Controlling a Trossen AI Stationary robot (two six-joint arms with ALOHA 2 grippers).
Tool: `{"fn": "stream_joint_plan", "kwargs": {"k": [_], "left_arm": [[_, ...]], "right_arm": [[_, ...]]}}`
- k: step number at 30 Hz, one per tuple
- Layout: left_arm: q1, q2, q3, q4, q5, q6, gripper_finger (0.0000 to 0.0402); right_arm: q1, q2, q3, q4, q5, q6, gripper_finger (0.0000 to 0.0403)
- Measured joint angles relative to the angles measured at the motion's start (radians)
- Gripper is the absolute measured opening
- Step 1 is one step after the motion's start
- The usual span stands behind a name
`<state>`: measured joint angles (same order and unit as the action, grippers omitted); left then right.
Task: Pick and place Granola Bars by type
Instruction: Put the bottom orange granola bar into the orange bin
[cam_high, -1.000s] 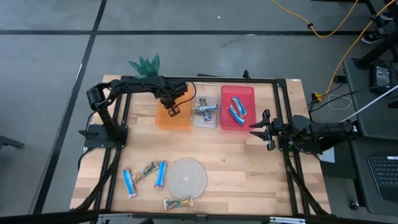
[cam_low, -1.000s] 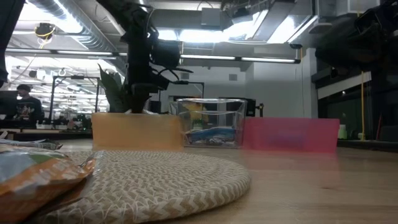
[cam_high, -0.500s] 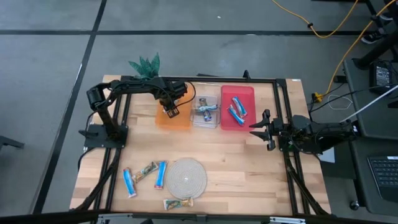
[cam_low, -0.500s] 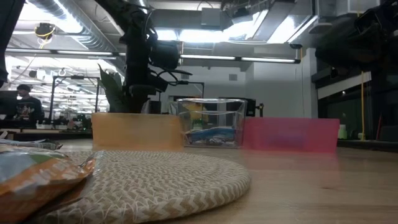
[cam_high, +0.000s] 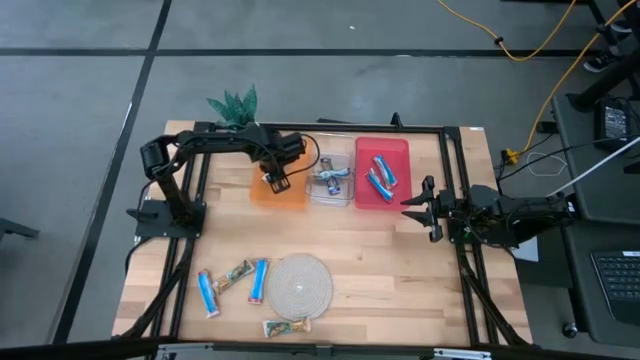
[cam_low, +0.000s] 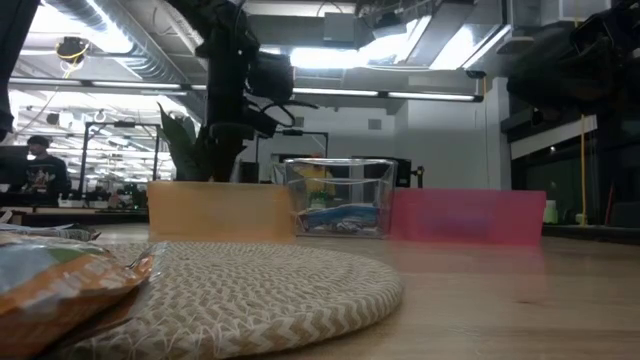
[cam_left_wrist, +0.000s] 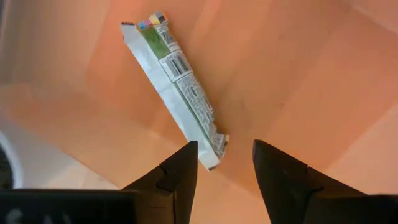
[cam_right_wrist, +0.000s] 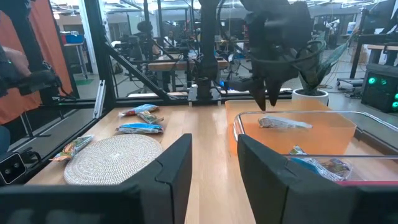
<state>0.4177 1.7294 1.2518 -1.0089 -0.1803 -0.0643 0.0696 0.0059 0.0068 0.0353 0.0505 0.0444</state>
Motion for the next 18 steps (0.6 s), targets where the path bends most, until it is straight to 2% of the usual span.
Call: {"fn": "stream_joint_plan", "kwargs": {"k": [11,18], "left_arm": [[-0.08,0.0,0.159,-0.184,-0.002,-0.022,0.015],[-0.172,0.0,0.238,-0.337,0.018,-0.071,0.0145]], "right_arm": [[0.0,0.0,0.0,0.0,0.0,0.0,0.0132],[0.0,0.0,0.0,0.0,0.0,0.0,0.0132]]}}
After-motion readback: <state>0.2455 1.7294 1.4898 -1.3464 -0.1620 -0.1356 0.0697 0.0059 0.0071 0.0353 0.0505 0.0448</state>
